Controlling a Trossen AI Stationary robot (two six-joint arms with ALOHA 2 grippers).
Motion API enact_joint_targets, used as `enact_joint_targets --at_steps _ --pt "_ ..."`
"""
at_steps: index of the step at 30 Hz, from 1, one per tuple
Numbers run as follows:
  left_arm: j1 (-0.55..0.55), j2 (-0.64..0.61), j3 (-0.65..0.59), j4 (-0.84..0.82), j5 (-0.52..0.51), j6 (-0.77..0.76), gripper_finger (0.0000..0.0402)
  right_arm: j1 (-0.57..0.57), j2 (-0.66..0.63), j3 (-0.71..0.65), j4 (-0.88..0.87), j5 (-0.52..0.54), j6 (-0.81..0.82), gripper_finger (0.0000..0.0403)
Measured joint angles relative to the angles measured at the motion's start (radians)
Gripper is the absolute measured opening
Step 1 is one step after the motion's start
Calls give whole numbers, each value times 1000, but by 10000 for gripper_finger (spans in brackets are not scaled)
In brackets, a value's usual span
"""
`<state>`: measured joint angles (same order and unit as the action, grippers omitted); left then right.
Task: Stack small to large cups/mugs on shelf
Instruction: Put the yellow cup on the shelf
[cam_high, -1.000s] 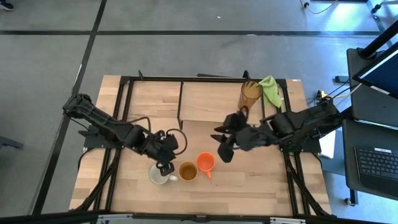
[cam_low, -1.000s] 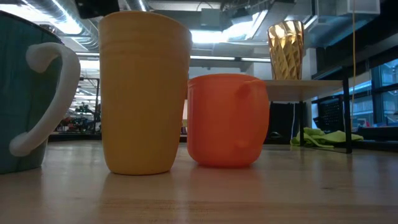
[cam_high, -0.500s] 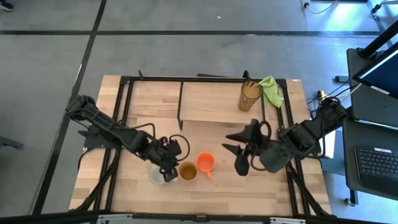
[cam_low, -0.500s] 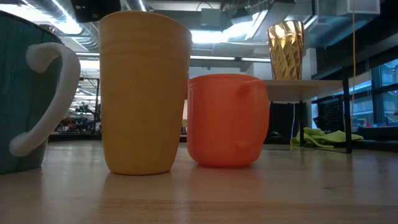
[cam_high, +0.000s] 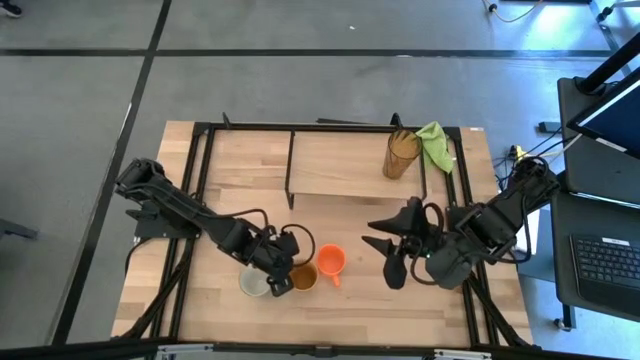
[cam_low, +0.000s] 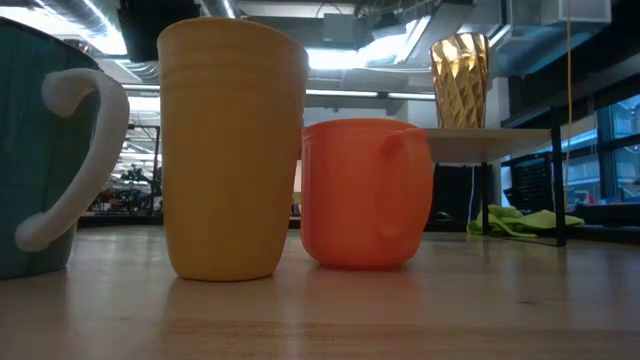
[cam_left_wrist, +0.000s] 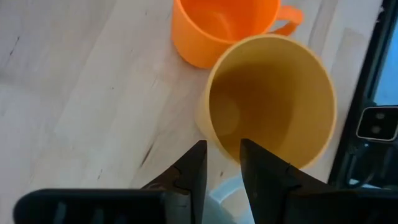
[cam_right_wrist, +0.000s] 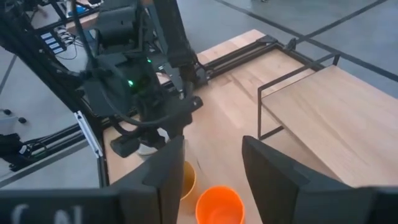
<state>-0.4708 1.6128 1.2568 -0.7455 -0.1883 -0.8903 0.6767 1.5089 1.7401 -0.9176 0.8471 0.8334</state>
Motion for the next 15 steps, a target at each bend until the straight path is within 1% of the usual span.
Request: enact_joint_targets --at_steps 5,11,15 --pt "10 30 0 4 -10 -10 90 16 0 0 0 10 4 163" --pt "21 33 0 6 -25 -17 88 31 0 0 -1 34 4 163" --pt "22 33 0 9 -27 1 72 31 0 0 -1 34 4 163"
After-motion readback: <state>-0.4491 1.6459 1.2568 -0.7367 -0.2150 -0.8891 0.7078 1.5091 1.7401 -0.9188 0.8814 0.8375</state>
